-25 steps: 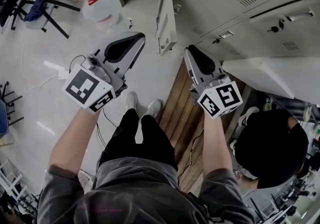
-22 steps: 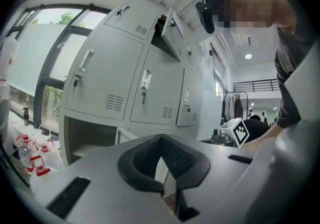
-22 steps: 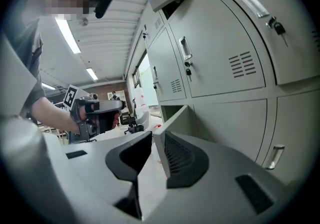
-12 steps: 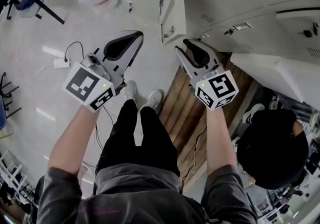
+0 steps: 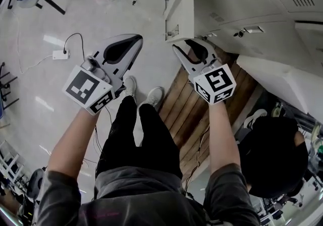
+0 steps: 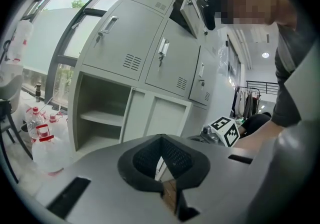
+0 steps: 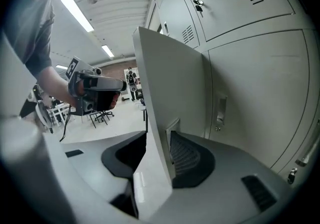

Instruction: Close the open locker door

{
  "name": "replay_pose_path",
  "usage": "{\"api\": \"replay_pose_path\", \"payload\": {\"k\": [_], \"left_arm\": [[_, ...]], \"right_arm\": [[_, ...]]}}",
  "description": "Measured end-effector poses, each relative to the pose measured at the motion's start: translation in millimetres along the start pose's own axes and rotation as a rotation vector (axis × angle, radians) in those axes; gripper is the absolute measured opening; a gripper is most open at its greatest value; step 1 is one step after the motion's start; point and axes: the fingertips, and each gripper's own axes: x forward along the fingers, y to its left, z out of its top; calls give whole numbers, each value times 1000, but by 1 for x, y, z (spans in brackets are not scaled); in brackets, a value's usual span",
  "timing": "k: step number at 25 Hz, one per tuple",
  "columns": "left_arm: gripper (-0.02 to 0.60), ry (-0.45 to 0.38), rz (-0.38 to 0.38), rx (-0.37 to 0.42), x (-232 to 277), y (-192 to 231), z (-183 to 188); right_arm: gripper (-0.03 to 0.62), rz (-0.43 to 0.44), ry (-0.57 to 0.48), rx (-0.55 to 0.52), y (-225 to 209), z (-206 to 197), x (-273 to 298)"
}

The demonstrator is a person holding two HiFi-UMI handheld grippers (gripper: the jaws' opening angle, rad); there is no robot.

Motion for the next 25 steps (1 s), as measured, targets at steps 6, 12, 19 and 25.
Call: {"api": "replay_pose_path", "payload": {"k": [6,12,19,25], "left_arm": [[13,21,23,-25,1,3,-19],[14,20,43,-38,1,6,-25],[12,14,62,-42,-7,12,-25],[13,8,66,-35,-17,24,-24]], "right_arm": [[167,43,26,-31,0,-10,13],[170,69,38,-80,1,-9,25],[170,102,48,-111,10,-6,41],[160,87,31,-129,20,-1,57]]}}
